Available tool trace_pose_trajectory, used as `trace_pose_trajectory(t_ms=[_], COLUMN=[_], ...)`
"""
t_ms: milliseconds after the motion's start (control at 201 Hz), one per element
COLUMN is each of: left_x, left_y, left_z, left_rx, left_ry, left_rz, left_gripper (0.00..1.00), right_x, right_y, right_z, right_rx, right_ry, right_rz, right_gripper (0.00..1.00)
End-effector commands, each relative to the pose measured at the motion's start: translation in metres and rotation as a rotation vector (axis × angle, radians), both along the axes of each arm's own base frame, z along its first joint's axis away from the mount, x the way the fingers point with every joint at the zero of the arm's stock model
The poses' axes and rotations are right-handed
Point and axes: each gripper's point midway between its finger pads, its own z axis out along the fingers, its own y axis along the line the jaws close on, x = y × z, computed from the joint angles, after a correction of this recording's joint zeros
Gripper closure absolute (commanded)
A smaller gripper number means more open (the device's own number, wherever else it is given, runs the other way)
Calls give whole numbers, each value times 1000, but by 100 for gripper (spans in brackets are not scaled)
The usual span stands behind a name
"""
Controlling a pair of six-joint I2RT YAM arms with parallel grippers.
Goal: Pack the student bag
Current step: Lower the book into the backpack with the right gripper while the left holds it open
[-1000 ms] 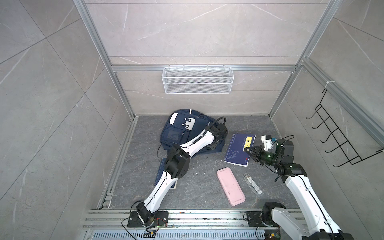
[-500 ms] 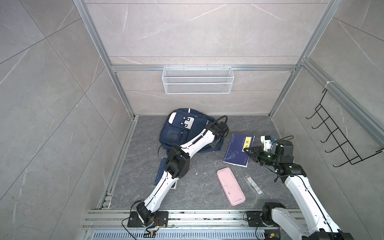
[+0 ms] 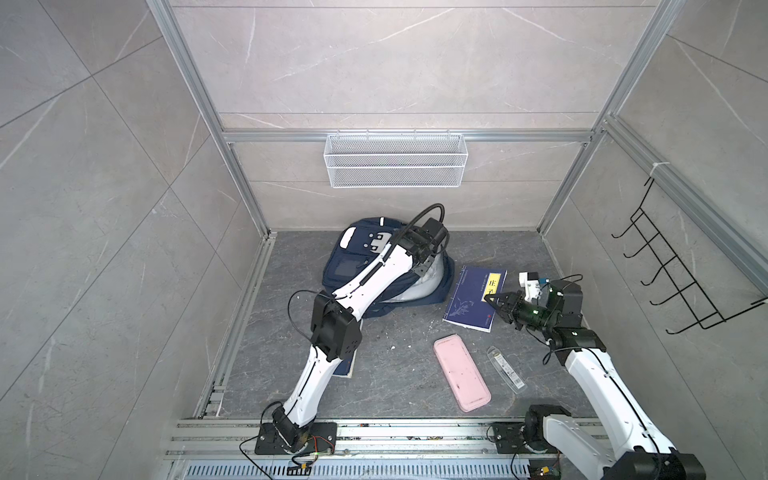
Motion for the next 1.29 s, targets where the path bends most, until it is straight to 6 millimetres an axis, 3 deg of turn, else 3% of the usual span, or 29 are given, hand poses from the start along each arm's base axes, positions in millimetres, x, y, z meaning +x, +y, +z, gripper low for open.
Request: trace_pose_trajectory(t_ms=[0, 229, 473, 707, 916, 1105, 1289], left_x=[-6, -15, -12, -15, -18, -19, -19], left_y=[-11, -6, 12, 12, 11, 11, 9], left_z=[98, 125, 122, 117, 116, 112, 110], left_rx=[-279, -485, -626, -653, -655, -658, -659], left_ry=[-137, -98, -38, -5, 9, 25, 35], left_rz=[-31, -25, 40, 47, 44, 48, 45], left_gripper=[100, 100, 100, 100, 100, 100, 100], right_x=[7, 27, 77, 119, 160, 194, 211], right_y=[6, 15, 36, 102, 132, 174, 222], right_z=[15, 5, -7, -30, -57, -79, -93], right_rx=[29, 46, 59, 42, 54, 185, 200], right_ry=[-60, -51, -62, -29, -6, 28, 53], right_rz=[19, 19, 25, 91, 82, 100, 154], right_gripper=[100, 100, 100, 100, 100, 100, 100])
